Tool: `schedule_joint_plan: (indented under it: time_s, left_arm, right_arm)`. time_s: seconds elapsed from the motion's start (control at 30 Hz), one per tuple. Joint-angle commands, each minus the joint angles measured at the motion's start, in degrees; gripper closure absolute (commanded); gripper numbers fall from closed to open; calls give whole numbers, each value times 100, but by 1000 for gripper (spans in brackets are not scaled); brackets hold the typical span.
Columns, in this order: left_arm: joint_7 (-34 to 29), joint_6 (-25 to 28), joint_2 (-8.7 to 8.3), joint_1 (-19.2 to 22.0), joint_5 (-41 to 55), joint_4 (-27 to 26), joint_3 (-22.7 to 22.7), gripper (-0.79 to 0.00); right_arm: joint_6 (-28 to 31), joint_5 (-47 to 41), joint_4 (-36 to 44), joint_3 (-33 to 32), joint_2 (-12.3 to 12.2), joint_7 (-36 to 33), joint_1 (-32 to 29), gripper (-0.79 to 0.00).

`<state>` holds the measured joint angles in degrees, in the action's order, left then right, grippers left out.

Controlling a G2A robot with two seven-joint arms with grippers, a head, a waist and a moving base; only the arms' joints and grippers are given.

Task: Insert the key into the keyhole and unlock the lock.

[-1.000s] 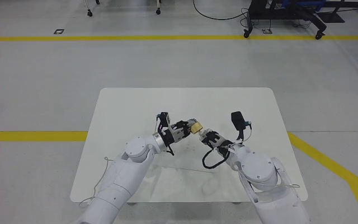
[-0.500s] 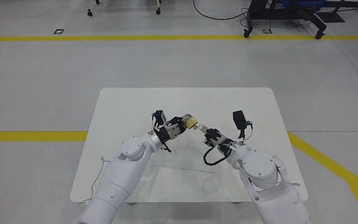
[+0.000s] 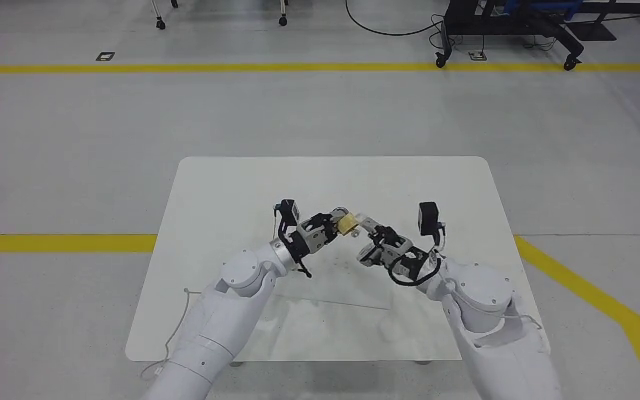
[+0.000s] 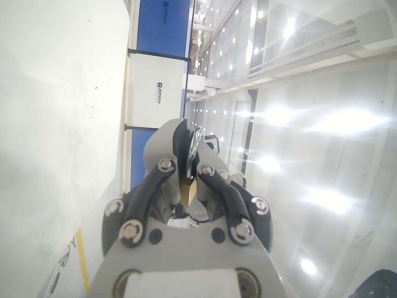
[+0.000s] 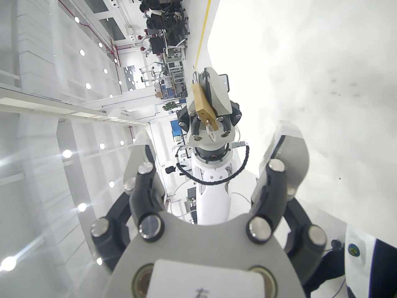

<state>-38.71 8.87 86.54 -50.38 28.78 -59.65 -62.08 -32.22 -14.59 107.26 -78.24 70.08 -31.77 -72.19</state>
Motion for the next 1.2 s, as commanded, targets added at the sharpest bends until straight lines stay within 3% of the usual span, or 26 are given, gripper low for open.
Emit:
schedule_joint_plan:
  time_s: [0.0, 0.73, 1.17]
  left_arm:
    - [-6, 11, 0, -7, 15, -12, -7, 0]
    - [-145, 173, -21, -76, 82, -135, -73, 0]
    - [-299, 835, -80, -254, -364, -457, -87, 0]
  right_arm:
    - [44, -125, -42, 5, 2, -43, 18, 0]
    - [110, -1054, -647, 51, 3, -86, 305, 0]
    - [-66, -2779, -1381, -308, 2, -806, 428, 0]
